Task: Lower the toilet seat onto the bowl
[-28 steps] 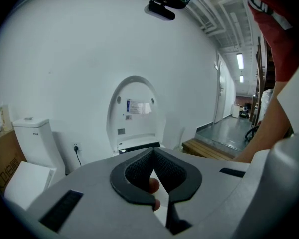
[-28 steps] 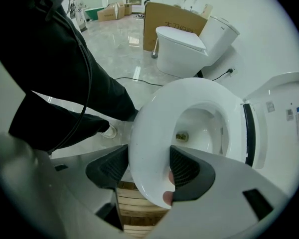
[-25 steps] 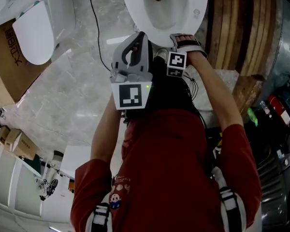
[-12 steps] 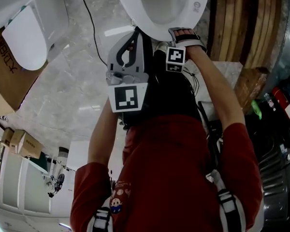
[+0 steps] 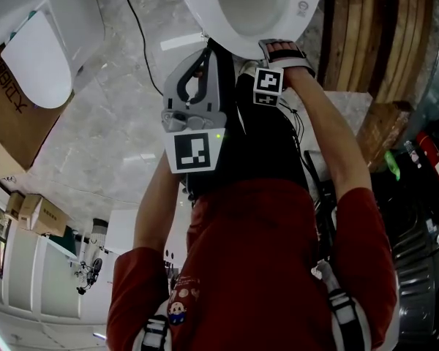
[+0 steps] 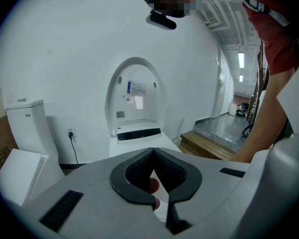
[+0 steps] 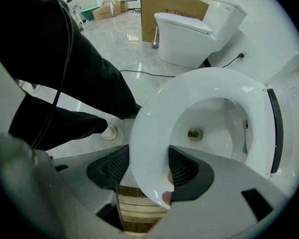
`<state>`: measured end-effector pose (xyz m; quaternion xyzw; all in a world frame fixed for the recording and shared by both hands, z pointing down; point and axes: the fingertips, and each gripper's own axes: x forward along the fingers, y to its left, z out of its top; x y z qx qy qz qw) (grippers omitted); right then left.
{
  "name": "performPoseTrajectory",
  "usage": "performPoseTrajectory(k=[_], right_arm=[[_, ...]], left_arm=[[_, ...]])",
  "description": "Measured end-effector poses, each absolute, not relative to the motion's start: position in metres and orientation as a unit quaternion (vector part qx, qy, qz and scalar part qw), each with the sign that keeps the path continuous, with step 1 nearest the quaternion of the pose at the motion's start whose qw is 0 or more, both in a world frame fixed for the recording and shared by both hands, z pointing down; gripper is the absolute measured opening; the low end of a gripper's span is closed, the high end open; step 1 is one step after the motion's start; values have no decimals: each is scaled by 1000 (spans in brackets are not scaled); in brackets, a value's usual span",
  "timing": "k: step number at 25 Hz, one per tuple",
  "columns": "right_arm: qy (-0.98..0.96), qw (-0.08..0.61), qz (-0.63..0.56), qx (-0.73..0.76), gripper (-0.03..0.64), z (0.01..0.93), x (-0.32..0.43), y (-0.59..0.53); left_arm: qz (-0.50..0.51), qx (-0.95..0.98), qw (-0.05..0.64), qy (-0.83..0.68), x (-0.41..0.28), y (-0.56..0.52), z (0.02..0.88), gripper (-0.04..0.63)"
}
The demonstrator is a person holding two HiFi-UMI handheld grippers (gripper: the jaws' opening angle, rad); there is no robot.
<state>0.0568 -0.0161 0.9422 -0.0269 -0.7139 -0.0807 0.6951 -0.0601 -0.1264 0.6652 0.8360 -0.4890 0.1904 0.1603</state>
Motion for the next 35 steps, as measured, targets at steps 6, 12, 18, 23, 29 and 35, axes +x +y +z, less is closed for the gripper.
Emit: performPoseTrajectory(k=[6,12,18,23,29,35], right_arm=[[-711,699,-75,-26,241,948,56,-18],[-722,690,-53,4,241,945,55,-19],[-733,679,-28,34,241,927,50,-15],[-748,659,-1,77,241,901,51,-15],[-770,618,30,156,241,854,51,-21],[-790,565,48,233,241,793,50,-32]], left_arm=[[184,832,171,-494,-62,-126,666,11],[174,832,166,-500,-61,-129,656,11],[208,846,116,-477,-61,-127,640,11],[144,823,137,-532,-63,-132,611,11],[134,831,105,-529,-58,-123,577,11],[120,827,91,-541,-60,-107,540,11]])
